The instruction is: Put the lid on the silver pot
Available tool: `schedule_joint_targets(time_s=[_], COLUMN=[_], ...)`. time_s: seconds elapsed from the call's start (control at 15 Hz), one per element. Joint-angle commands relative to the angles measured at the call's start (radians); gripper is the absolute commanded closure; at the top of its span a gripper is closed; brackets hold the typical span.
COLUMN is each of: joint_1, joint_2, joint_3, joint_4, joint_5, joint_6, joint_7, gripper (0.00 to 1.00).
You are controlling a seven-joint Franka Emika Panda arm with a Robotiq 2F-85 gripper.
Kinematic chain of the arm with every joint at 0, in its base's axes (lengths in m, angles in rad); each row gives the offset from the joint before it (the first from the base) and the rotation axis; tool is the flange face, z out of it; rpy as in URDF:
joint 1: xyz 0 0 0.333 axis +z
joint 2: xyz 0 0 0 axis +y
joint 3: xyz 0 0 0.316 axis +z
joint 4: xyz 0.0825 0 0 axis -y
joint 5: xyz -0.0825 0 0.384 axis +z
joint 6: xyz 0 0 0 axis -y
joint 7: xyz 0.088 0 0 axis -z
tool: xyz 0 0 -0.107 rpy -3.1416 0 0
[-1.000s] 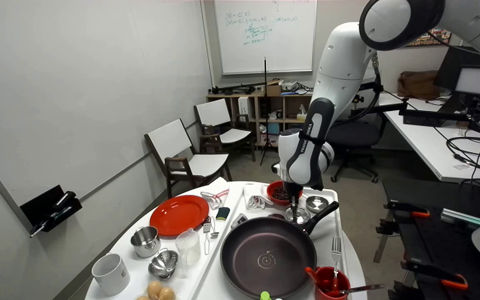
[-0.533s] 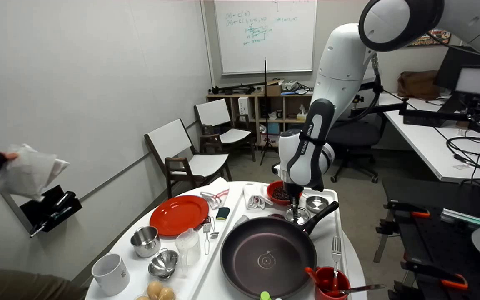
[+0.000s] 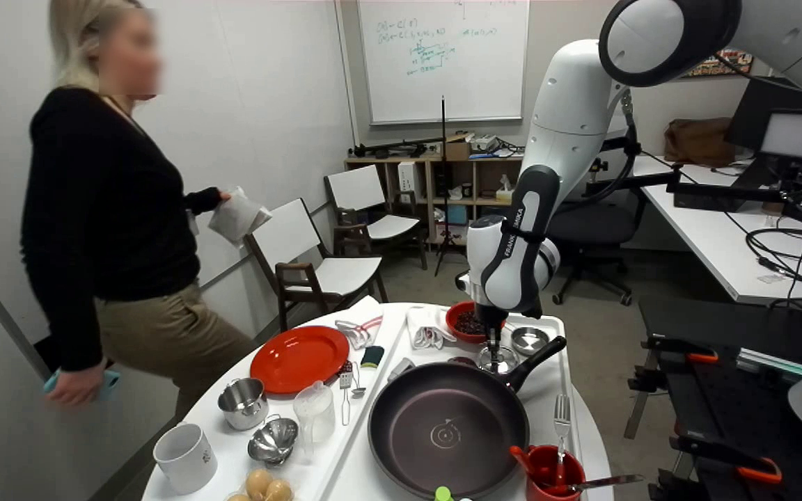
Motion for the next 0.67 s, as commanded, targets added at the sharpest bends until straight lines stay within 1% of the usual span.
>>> schedule_joint_targets(time_s=[0.0,0.33,0.4,0.53,0.6], joint_1=[0.003,0.004,0.003,0.000,0.001], joint_2=[0.000,-0.001,-0.001,-0.002,-0.003], joint_3=[-0.011,-0.015,-0.014,-0.011,-0.012], joint_4=[-0.007,-0.008,-0.009,-0.010,-0.010], joint_5=[-0.037,-0.038,-0.038,-0.038,-0.039], joint_6=[0.023,0.023,0.025,0.030,0.032], joint_7=[0.027,0.029,0.027,0.026,0.026], gripper=[0.59,0.23,0.15,0.01,0.00])
